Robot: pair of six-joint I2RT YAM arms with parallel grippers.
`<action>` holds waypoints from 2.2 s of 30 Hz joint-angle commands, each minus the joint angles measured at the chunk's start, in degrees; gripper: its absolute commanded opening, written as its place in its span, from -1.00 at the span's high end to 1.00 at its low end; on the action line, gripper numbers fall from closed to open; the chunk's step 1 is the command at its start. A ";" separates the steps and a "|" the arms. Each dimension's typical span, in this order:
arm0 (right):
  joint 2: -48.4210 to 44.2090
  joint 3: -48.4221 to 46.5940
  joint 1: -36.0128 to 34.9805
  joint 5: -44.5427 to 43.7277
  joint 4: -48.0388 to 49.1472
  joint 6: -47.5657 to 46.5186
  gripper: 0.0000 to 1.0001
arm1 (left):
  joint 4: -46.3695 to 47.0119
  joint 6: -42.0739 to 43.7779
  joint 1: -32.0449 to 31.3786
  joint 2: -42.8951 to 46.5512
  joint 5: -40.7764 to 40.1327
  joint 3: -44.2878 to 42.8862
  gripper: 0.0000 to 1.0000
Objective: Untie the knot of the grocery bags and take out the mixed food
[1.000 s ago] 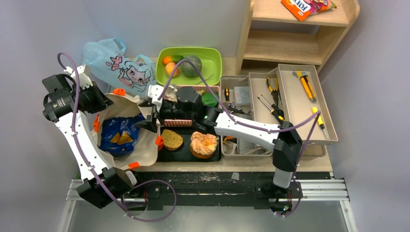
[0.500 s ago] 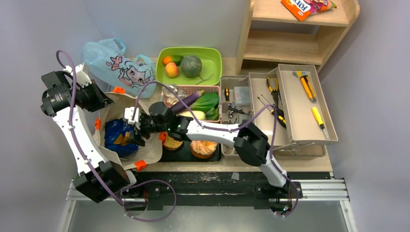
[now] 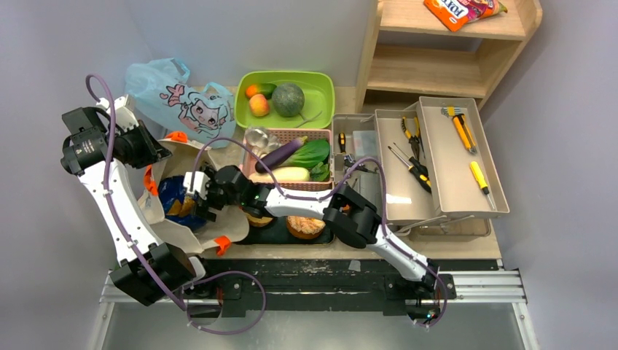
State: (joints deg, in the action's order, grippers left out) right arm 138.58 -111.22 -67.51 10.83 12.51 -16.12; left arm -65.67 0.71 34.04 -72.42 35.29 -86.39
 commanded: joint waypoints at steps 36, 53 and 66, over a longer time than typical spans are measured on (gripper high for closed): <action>-2.27 8.44 -2.68 0.85 13.48 -13.91 -0.77 | -0.43 -11.70 -2.08 6.46 14.23 1.01 1.00; 6.25 0.09 -1.87 -6.06 4.56 -14.94 1.00 | -3.95 -7.26 -2.67 5.49 15.58 0.67 1.00; -11.37 11.38 -1.66 -1.72 18.80 -3.61 1.00 | 2.98 -8.21 -2.60 1.41 4.10 -0.94 1.00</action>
State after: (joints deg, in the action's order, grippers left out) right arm 136.62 -101.71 -69.43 8.23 22.20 -24.93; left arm -67.07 -5.45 31.92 -70.15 39.62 -84.60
